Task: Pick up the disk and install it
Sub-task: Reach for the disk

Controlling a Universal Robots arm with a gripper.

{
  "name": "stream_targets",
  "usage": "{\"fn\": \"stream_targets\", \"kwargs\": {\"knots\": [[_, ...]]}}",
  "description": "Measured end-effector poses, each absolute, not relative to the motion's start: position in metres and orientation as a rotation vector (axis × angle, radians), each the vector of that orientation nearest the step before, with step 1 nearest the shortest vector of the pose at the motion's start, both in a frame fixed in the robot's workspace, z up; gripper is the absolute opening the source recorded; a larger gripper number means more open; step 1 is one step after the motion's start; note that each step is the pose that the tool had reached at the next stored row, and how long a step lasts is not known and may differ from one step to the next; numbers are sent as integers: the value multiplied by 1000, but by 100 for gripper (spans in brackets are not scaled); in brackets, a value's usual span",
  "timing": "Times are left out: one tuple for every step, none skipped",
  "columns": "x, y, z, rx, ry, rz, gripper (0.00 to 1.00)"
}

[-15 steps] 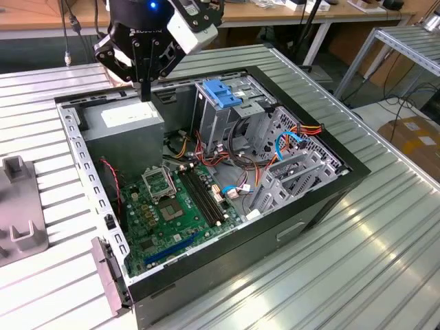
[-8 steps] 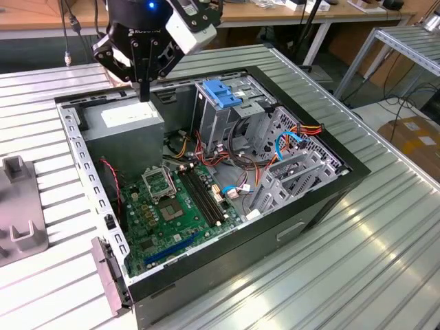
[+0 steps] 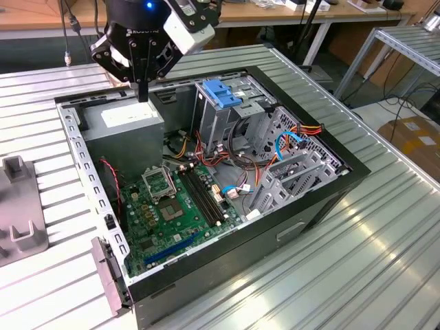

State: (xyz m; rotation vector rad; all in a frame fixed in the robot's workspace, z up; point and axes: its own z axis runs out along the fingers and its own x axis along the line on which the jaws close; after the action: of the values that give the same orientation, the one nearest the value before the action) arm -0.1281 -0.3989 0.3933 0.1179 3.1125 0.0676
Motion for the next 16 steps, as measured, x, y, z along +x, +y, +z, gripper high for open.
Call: {"fn": "stream_targets", "kwargs": {"knots": [[-129,-399,393,118,3112,68,10],[-129,-399,393,118,3113,68,10],[-130,-399,393,118,3113,68,10],[-130,-399,393,118,3113,68,10],[-130,-399,393,118,3112,68,10],[-131,-399,393,118,3112,68,10],[-131,-399,393,118,3112,68,10],[-131,-399,393,118,3112,68,10],[-132,-399,393,118,3112,68,10],[-132,-399,393,118,3112,68,10],[-133,-399,393,118,3113,68,10],[-133,-399,393,118,3113,68,10],[-133,-399,393,118,3112,68,10],[-133,-399,393,118,3112,68,10],[-134,-399,393,118,3112,68,10],[-134,-399,393,118,3112,68,10]]}}
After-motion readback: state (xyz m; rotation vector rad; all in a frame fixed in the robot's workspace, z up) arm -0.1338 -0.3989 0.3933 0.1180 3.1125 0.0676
